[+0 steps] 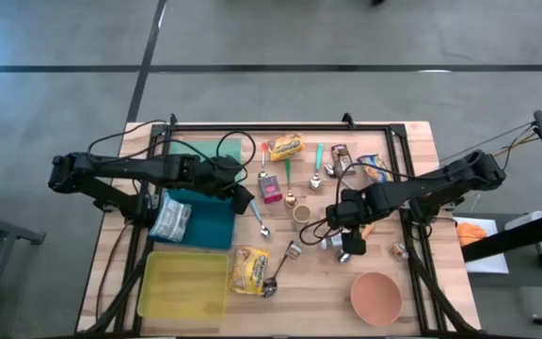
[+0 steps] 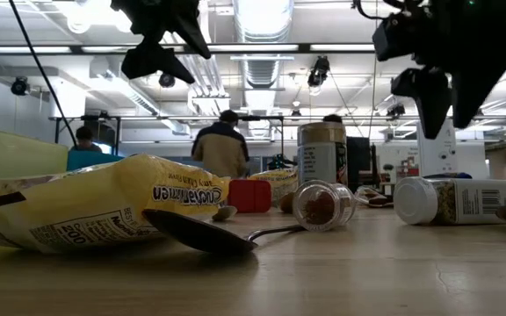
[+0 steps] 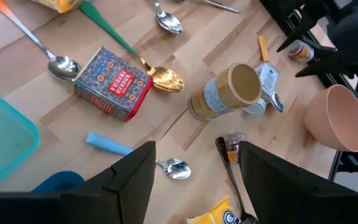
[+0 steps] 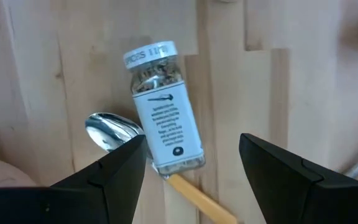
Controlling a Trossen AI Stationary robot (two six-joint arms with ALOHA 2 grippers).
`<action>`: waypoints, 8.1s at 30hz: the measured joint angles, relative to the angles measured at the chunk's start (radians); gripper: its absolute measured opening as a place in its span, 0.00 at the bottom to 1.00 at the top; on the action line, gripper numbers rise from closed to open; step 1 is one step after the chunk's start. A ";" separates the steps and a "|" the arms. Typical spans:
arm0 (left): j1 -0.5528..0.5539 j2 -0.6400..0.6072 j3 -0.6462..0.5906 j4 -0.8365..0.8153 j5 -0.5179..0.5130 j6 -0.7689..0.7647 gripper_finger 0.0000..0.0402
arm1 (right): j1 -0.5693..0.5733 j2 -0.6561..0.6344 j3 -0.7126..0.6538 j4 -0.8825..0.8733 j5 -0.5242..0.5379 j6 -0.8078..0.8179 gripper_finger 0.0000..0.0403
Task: Pick & Place Food Item
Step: Put the white seasoning bottle into the light blue bin
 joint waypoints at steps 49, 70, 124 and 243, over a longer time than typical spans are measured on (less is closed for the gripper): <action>0.001 0.000 0.000 0.000 0.011 -0.011 0.58 | 0.087 0.001 -0.336 0.404 0.076 -0.154 0.64; 0.000 0.000 0.000 0.000 -0.018 0.064 0.58 | 0.087 -0.022 -0.329 0.404 0.011 -0.009 0.48; -0.244 0.009 -0.001 0.557 0.026 1.579 0.78 | -0.057 0.047 0.455 0.301 -0.233 0.384 0.48; 0.711 0.016 0.140 -0.684 -0.085 0.387 0.53 | -0.066 -0.145 0.448 -0.054 0.102 0.388 0.92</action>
